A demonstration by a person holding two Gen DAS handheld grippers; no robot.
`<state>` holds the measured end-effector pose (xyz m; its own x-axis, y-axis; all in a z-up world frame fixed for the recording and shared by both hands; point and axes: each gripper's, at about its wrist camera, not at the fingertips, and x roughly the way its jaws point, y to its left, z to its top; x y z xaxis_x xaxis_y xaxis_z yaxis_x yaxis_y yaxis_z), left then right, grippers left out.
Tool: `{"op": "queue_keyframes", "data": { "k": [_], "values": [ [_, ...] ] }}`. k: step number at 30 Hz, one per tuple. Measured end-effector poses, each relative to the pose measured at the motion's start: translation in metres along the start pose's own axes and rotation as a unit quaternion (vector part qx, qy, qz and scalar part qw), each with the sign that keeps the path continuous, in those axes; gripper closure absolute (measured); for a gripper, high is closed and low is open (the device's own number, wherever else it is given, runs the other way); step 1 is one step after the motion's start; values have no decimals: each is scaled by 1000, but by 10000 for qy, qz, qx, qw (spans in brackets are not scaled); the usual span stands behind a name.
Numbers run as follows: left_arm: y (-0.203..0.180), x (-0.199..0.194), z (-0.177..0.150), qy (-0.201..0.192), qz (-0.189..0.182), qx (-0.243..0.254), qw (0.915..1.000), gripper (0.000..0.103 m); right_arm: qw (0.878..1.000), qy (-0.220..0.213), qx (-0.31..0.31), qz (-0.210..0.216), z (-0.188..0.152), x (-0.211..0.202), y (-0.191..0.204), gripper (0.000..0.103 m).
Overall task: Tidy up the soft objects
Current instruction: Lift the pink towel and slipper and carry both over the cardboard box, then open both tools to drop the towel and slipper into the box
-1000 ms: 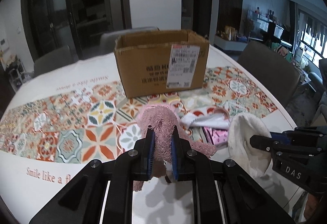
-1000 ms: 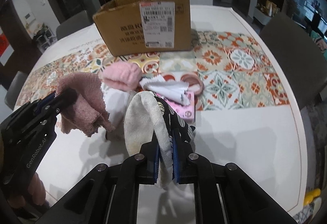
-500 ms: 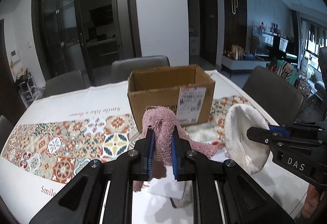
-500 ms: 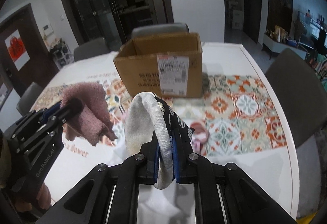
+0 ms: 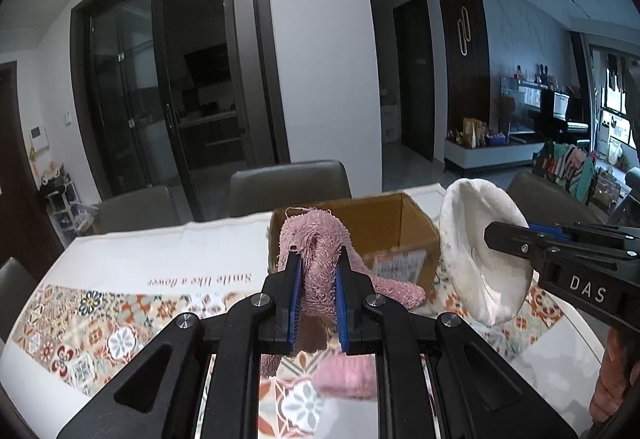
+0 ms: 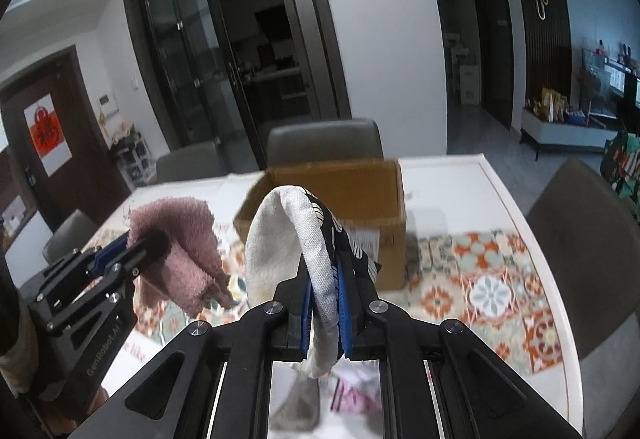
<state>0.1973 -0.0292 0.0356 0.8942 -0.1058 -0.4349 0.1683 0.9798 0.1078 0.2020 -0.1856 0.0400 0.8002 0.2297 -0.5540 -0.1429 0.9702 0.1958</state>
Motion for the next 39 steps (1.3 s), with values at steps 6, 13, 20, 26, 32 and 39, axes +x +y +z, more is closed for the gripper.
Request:
{"op": "queue_keyframes", "data": {
  "k": [6,13,20,26,32,39],
  "values": [
    [3,19,18,-111,-15,-23,9999,87,9997,-251,-39,49,30,15,-3,91],
    [6,51,35,-118,-76,-28,9999,87,9994,-326,-97,58,56,43,-6,91],
    [14,88,48,-89,-158,-94,9998,87,9992,-332,-189,92,79,74,-9,91],
    [20,121,52,-8,-362,-185,9992,87,9994,-224,-239,79,92,106,-15,91],
    [23,159,49,250,-449,-257,9983,87,9994,-24,-353,-15,99,139,-19,91],
    [17,200,41,642,-655,-297,9953,86,9987,335,-353,-143,97,180,-27,91]
  ]
}}
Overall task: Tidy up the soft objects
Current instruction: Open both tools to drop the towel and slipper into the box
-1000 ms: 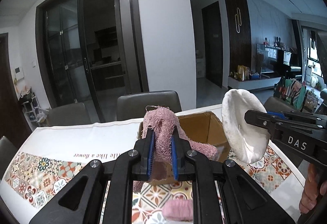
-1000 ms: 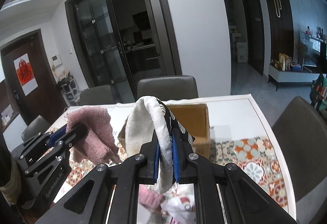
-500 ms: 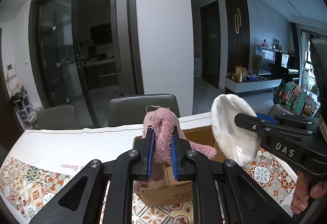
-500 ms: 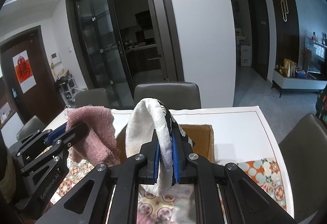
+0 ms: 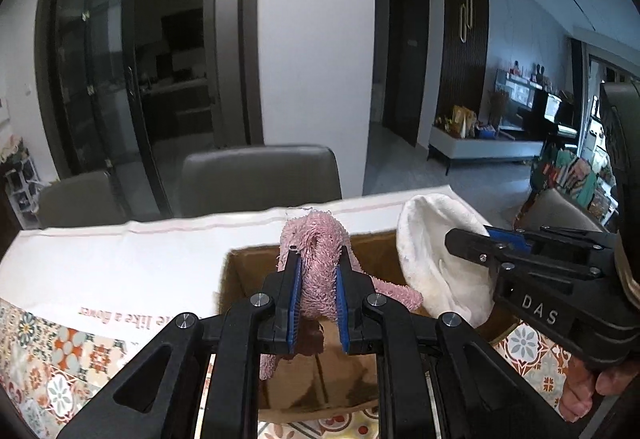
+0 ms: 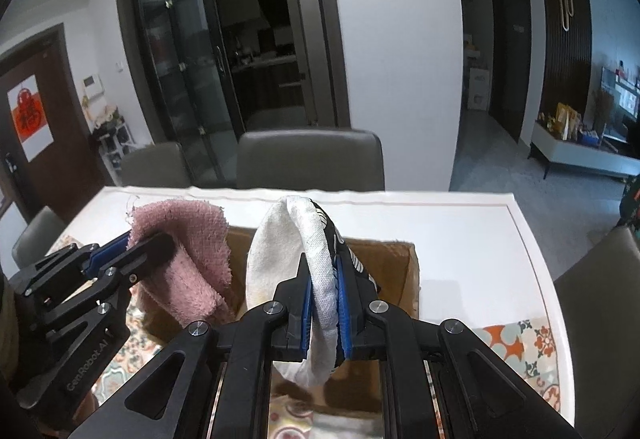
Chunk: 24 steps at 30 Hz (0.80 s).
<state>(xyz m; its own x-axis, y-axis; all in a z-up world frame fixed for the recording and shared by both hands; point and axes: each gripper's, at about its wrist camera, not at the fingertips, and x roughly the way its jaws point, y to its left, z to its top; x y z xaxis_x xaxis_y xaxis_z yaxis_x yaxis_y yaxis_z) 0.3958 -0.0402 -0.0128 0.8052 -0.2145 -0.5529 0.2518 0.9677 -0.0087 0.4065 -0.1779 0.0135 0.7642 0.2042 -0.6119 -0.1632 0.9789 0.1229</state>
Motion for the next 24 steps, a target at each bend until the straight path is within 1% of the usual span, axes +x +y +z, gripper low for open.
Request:
{"op": "queue_keyframes", "data": {
  "k": [5,7,9,10,11,12,13,14,15,16,20,24],
  "values": [
    [-3,23,-10,335,-66,22,9994,86,9994,329,69,-53,-10,25,-9,91],
    [-5,26,-13,410,-73,36,9991,81,9989,452,90,-22,-14,33,-12,90],
    [-7,28,-15,436,-91,63,9990,68,9985,537,89,-23,-16,40,-13,89],
    [-9,27,-16,400,-71,94,9991,65,9983,579,81,-14,-17,42,-14,89],
    [-11,25,-16,350,-31,130,9993,59,9981,605,83,-12,-19,44,-15,89],
    [-11,25,-13,326,3,160,9993,55,9980,617,101,-17,-20,44,-16,86],
    [-11,24,-12,299,42,183,9994,54,9980,621,123,-14,-21,44,-17,78],
    [-12,22,-12,270,92,199,9994,52,9979,628,141,-16,-21,44,-18,73],
    [-11,21,-12,259,120,206,9994,52,9980,615,164,-29,-21,43,-19,64],
    [-11,18,-12,246,171,209,9993,51,9982,563,192,-44,-21,40,-20,61],
    [-10,7,-12,188,287,154,9993,47,9986,478,171,-141,-20,32,-20,61],
    [-6,-9,-10,95,345,117,9993,41,9988,444,208,-92,-22,20,-18,61]
  ]
}}
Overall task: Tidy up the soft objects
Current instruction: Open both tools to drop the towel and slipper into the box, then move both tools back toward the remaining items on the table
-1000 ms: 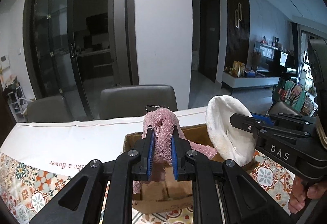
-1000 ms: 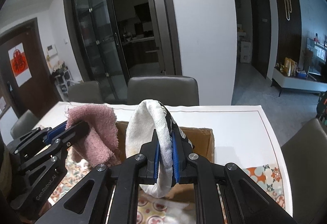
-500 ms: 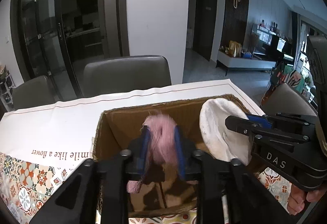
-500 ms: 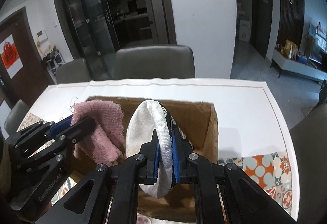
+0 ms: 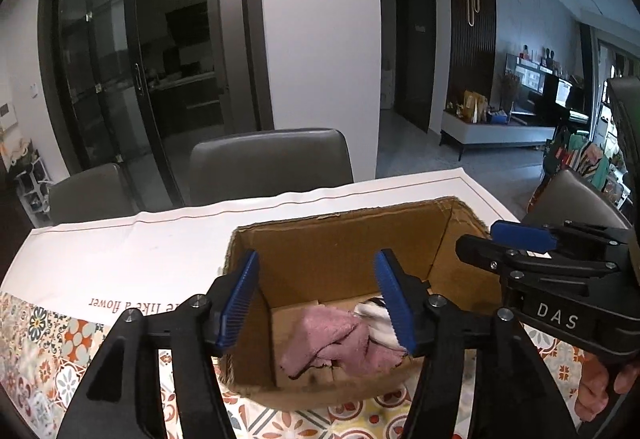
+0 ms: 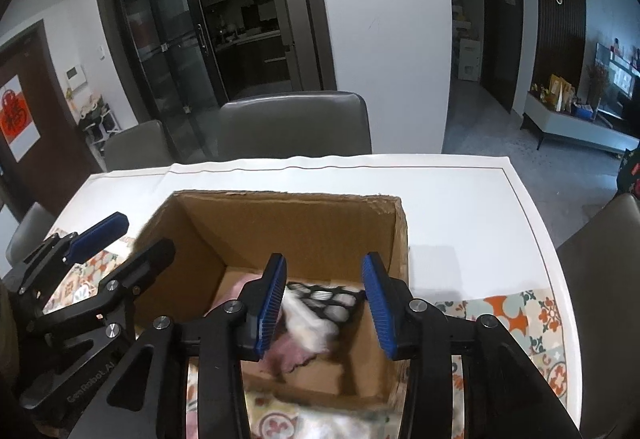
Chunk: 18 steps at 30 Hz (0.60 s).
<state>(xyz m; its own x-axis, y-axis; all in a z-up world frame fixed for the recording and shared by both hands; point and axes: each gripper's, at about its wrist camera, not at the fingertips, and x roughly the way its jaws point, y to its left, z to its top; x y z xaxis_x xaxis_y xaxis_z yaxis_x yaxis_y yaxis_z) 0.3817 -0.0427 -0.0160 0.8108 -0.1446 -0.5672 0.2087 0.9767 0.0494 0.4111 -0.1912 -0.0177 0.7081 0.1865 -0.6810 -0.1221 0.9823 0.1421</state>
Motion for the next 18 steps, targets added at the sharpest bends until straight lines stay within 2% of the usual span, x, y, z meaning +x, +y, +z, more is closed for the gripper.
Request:
{"op": "queue_keyframes", "data": {
  "k": [8,10,16,18],
  "values": [
    [3,-48,-8,-224,240,-74,9994,27,9999,-151,-15,-45,-8,-37,9,61],
    [4,-60,-11,-246,283,-117,9992,23,9998,-186,-9,-56,-11,-47,12,52],
    [3,-93,-19,-365,339,-147,9987,22,9994,-315,-35,-126,-23,-79,18,49],
    [1,-101,-22,-377,323,-154,9986,22,9993,-335,-68,-144,-27,-87,21,45]
  ]
}}
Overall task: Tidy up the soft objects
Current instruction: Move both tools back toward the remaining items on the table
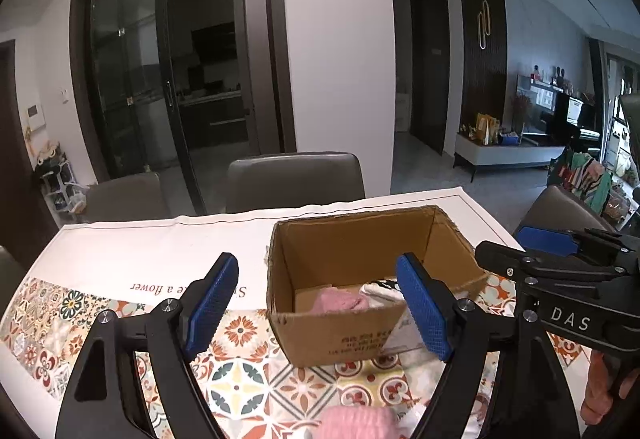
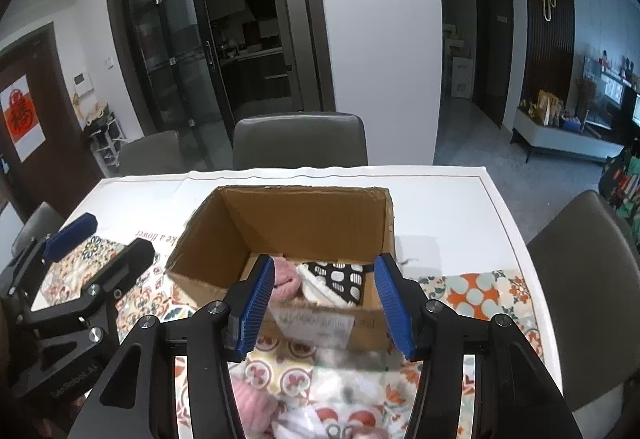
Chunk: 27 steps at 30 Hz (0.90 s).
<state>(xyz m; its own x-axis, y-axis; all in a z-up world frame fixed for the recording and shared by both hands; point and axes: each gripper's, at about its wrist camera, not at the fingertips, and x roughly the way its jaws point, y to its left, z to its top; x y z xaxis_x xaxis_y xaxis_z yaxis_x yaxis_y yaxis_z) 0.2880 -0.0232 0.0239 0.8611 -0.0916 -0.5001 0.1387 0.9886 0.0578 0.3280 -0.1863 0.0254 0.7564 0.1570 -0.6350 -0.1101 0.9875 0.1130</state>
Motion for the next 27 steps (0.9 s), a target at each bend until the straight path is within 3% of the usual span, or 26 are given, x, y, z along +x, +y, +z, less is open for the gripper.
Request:
{"op": "queue_keyframes", "data": {
  "k": [21,27],
  "values": [
    [-5,-71,-70,396,-69,77,9992,22,9998,47,133,-148,-71,-65,10,40],
    [-6,-79,-87,539,-88,87,9985,19,9995,202,186,-128,-89,-72,15,34]
  ]
}}
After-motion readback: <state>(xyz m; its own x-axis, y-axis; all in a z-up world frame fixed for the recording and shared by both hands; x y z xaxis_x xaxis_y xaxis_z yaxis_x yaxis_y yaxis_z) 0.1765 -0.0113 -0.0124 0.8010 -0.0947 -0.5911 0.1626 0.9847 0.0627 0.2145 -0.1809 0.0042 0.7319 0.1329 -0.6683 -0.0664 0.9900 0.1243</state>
